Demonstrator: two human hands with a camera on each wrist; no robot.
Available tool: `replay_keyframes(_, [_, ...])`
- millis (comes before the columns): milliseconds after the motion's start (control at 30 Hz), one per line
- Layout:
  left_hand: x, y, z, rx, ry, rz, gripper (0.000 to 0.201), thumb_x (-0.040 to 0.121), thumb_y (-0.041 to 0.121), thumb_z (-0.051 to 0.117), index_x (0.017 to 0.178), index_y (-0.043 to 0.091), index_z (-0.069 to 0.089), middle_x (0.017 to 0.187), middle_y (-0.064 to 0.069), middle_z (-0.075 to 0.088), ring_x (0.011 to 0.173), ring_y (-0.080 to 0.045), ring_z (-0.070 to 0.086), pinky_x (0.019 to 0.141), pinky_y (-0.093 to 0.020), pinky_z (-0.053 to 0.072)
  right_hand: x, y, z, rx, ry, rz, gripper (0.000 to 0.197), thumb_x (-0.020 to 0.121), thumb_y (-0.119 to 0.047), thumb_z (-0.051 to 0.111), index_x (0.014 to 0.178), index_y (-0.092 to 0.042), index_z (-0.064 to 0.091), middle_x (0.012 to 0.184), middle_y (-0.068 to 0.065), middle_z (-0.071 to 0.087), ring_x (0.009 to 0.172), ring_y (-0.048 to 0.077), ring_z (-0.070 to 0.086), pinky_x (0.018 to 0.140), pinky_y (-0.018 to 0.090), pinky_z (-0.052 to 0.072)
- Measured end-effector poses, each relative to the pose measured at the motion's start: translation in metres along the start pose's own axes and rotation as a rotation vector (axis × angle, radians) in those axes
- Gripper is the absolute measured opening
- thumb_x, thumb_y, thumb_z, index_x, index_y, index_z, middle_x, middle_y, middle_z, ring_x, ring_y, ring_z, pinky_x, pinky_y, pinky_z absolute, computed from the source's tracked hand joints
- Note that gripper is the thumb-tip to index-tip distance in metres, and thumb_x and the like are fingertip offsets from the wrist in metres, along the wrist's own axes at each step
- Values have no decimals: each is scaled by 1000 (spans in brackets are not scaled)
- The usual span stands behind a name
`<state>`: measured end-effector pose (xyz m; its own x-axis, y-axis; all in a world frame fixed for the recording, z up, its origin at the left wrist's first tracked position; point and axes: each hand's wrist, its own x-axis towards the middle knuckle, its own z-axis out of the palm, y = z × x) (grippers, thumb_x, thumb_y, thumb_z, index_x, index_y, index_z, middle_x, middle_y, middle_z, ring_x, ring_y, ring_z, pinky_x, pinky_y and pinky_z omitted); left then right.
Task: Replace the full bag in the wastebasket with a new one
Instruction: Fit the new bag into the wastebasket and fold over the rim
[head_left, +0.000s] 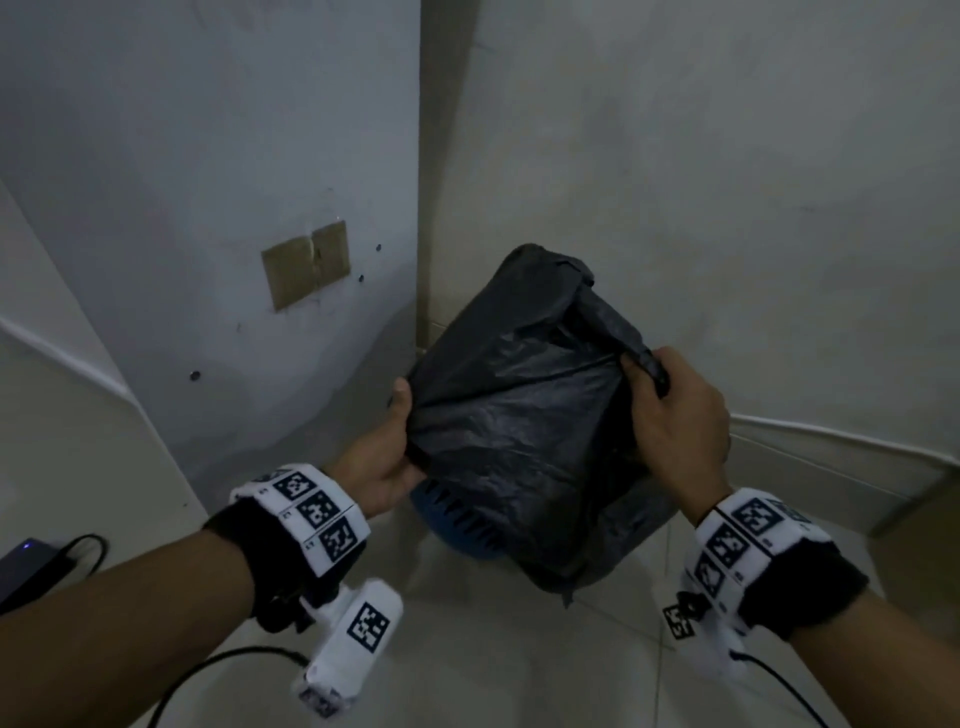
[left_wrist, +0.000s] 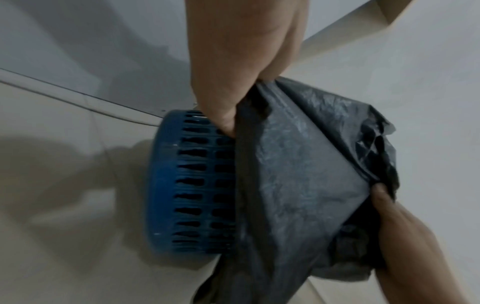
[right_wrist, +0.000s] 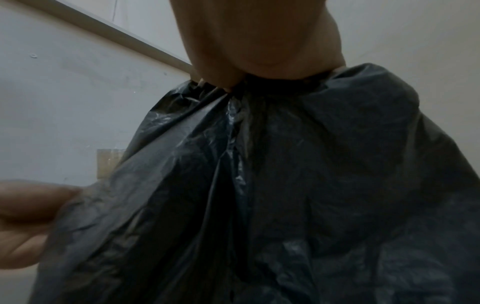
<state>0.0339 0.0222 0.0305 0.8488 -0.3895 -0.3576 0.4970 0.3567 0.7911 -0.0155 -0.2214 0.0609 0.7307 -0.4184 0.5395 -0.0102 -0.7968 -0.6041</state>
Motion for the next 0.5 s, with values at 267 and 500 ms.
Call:
replay_keyframes(267, [-8, -6, -17, 92, -34, 35, 59, 88, 63, 34, 123, 23, 60, 117, -2, 70, 110, -20, 64, 93, -36, 52, 5, 10, -2, 36, 12, 51, 35, 94, -45, 53, 77, -14, 50, 64, 3, 53, 66, 31, 57, 56, 35, 38])
replay_keyframes(500, [-10, -1, -24, -22, -91, 106, 49, 94, 41, 42, 133, 13, 53, 132, -8, 60, 118, -21, 60, 98, -37, 49, 10, 21, -6, 40, 35, 111, 40, 93, -45, 54, 75, -11, 46, 64, 8, 51, 69, 34, 56, 58, 36, 36])
